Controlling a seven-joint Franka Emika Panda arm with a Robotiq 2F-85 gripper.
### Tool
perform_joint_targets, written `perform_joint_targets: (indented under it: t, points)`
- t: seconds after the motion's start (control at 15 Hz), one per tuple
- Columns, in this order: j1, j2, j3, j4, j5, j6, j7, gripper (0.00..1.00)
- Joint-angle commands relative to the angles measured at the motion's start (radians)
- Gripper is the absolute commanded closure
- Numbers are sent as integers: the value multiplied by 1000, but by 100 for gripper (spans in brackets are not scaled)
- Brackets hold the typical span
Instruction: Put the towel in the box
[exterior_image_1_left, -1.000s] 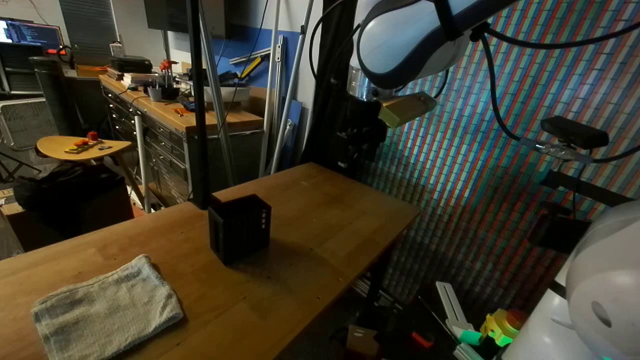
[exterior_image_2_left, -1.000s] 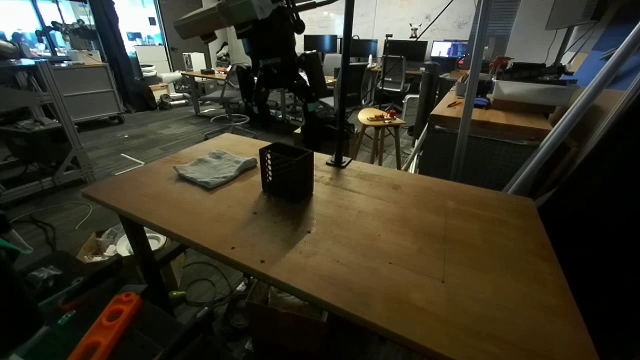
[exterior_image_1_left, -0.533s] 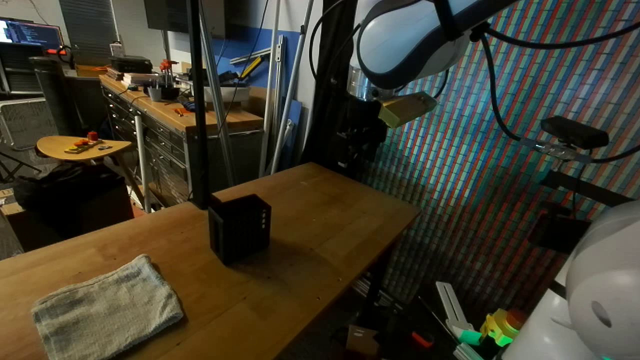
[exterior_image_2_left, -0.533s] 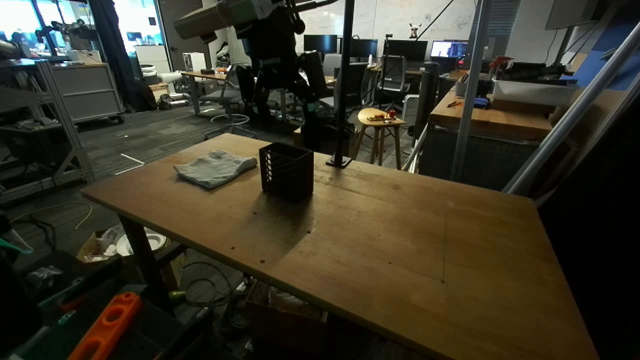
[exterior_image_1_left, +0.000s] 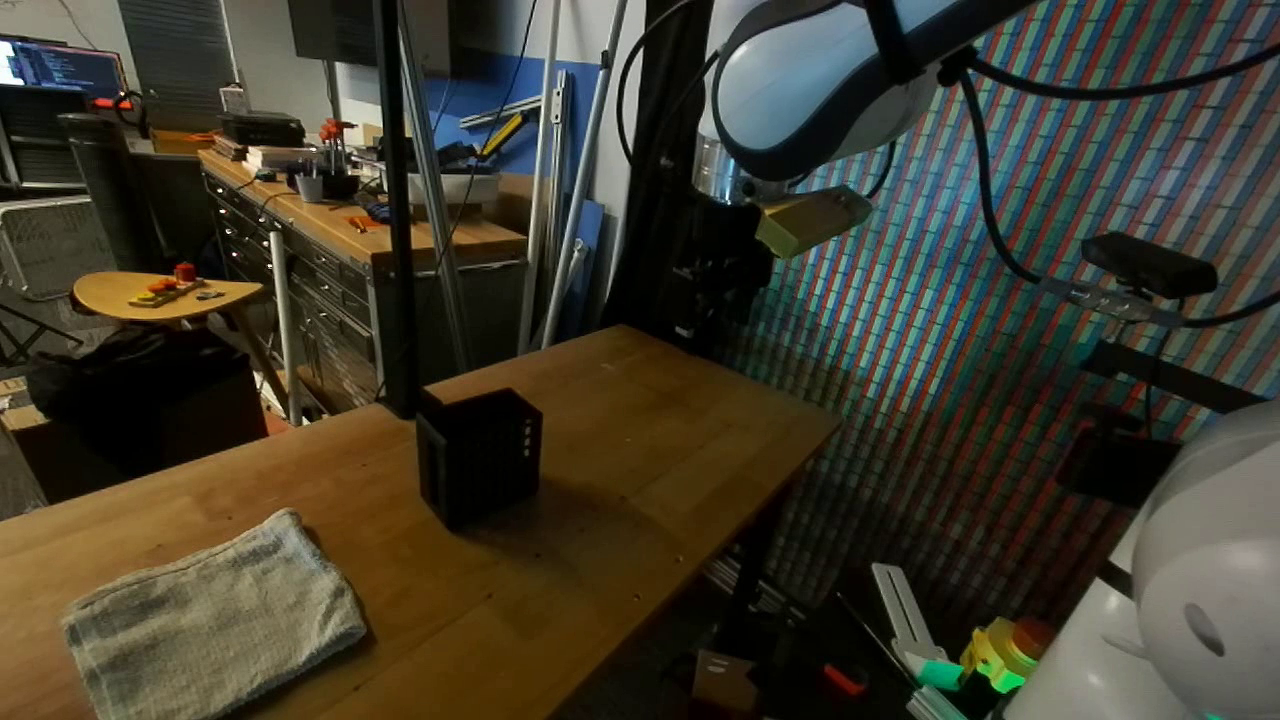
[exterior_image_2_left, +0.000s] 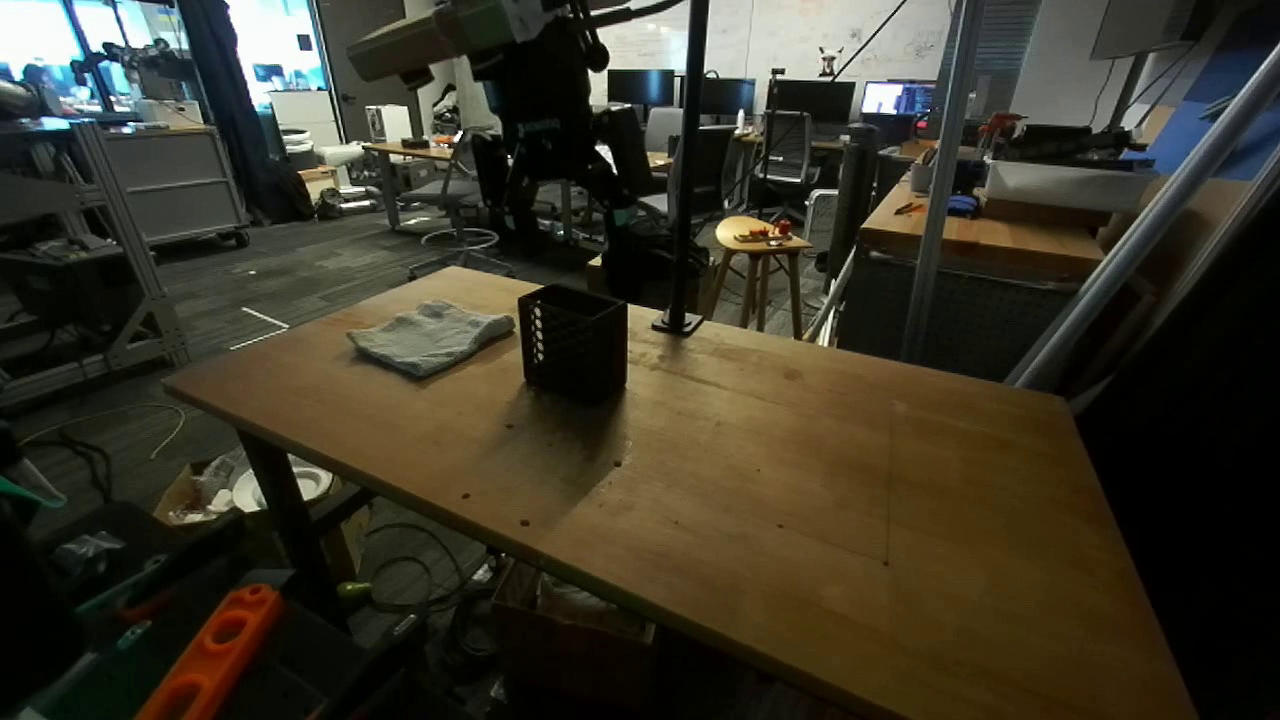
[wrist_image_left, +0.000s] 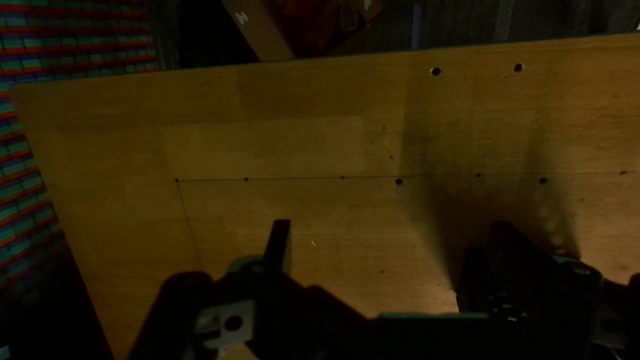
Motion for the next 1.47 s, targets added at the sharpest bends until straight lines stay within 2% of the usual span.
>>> perform_joint_targets:
  t: [0.0, 0.2, 0.67, 1.2, 1.4]
  points:
    - [40, 55, 32, 52, 0, -2, 31, 0]
    - [86, 124, 83, 118, -2, 3, 65, 0]
    - [203, 380, 193, 399, -11, 15, 170, 0]
    - [319, 644, 200, 702, -6, -2, 211, 0]
    - [355, 707, 196, 774, -5, -5, 217, 0]
